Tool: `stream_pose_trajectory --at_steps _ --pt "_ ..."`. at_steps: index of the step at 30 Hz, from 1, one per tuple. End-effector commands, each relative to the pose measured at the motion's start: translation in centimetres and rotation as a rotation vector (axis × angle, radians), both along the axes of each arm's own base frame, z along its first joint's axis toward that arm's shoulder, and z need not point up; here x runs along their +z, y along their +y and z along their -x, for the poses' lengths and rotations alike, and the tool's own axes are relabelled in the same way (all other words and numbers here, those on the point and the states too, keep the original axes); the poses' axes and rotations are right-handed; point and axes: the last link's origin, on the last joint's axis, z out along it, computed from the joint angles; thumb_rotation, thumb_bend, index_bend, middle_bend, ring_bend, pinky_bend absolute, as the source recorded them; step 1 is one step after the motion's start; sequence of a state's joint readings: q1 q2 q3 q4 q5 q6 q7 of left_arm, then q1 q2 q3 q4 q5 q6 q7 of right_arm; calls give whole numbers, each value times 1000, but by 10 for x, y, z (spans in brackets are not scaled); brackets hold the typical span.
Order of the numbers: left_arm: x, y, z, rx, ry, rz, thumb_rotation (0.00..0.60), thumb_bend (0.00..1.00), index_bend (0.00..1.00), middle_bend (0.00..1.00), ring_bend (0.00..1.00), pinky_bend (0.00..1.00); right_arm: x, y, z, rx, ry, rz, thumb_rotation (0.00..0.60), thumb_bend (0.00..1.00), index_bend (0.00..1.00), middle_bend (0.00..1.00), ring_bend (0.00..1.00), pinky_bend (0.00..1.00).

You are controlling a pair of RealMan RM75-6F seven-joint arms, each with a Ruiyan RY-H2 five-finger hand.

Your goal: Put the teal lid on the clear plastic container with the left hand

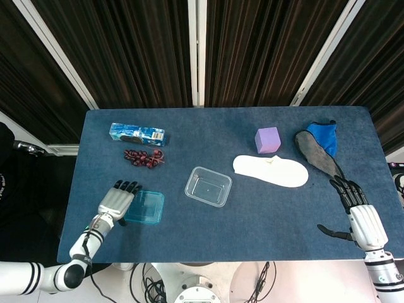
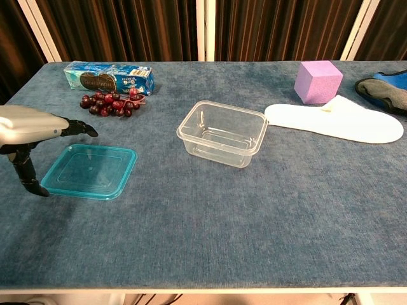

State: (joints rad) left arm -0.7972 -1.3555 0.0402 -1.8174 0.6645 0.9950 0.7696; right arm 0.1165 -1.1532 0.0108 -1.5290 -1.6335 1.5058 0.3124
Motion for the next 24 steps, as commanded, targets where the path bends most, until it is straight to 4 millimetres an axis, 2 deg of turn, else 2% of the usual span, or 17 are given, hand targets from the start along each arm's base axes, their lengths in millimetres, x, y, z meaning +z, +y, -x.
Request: stream_pose_trajectory --at_steps 1,7,16,20,21,24 --pt "-3 -1 -5 4 -5 6 600 52 7 0 0 16 -1 0 1 -2 -3 -3 600 26 0 0 0 0" --pt "-7 -2 -14 6 -1 15 600 47 17 8 0 21 -1 1 3 -5 -4 -1 600 26 0 0 0 0" --pt "-17 2 -16 21 10 4 600 58 60 12 0 22 -1 2 4 -7 -5 0 600 26 0 0 0 0" --pt "-20 3 -16 20 6 7 600 100 115 18 0 22 -1 2 5 -8 -6 -1 600 26 0 0 0 0" --pt "-21 3 -16 19 6 7 594 111 124 21 0 21 -1 2 5 -8 -6 -2 600 26 0 0 0 0" --pt "-23 3 -15 23 5 10 487 173 156 29 0 21 -1 2 5 -8 -8 -1 600 26 0 0 0 0"
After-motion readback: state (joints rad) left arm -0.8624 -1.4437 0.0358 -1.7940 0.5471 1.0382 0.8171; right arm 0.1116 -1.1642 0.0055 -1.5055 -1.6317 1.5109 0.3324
